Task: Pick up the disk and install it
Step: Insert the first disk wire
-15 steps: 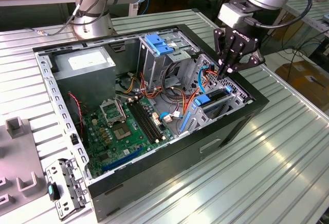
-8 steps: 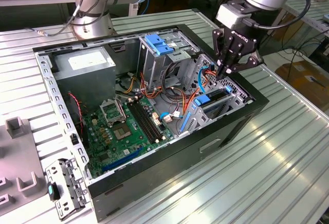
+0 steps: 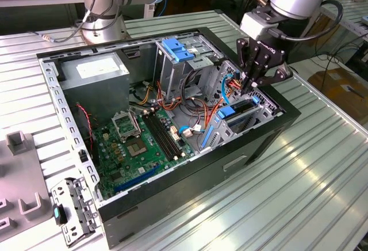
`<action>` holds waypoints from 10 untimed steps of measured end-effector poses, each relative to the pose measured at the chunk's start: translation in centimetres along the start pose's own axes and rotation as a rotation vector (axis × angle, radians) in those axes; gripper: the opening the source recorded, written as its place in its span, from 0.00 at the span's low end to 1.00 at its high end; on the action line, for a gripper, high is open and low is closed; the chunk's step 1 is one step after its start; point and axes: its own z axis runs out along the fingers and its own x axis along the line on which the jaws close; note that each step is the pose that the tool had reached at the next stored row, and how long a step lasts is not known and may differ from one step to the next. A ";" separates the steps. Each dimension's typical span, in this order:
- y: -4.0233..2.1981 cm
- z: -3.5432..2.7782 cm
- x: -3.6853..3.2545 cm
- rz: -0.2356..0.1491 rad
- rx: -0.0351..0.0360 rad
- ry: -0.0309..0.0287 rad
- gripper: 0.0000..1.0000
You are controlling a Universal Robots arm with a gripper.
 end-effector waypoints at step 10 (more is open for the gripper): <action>0.42 0.42 0.75 0.031 0.0036 0.0005 0.17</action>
